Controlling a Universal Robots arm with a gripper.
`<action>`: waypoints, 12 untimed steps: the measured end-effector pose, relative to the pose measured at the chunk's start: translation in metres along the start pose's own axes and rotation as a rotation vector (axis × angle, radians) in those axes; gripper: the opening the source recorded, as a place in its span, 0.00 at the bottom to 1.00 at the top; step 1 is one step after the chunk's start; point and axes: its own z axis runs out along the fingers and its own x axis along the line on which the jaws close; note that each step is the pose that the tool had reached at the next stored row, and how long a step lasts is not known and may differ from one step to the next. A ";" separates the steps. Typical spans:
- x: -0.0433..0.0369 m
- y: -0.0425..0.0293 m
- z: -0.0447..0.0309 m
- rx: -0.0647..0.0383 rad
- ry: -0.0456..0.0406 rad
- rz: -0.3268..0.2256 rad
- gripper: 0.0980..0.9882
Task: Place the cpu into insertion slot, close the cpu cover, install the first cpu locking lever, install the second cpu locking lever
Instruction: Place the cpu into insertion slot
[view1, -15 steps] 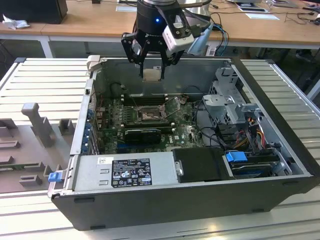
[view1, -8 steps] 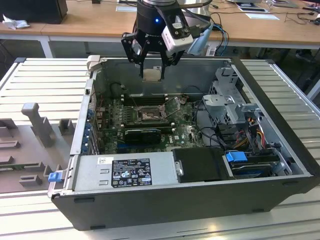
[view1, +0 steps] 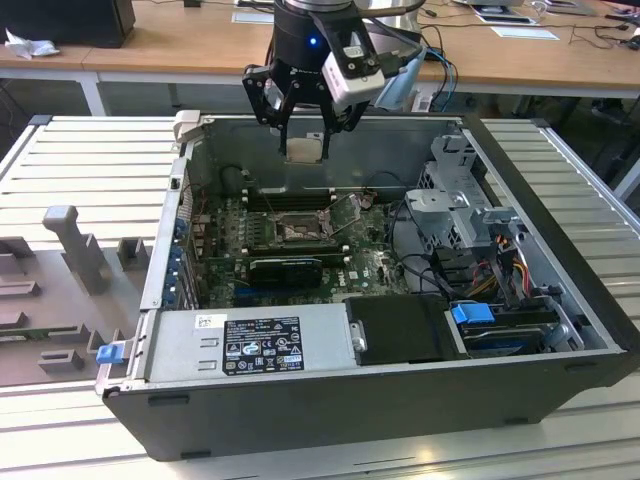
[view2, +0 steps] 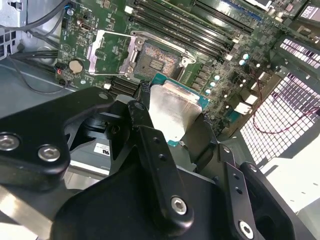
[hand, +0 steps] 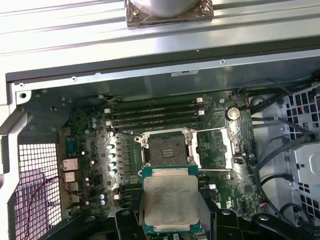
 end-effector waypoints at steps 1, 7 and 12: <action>0.0000 0.0000 0.0000 0.000 -0.0004 0.004 0.48; 0.0000 0.0000 0.0000 0.000 -0.0020 0.022 0.48; 0.0000 0.0000 0.0001 -0.001 -0.0035 0.039 0.48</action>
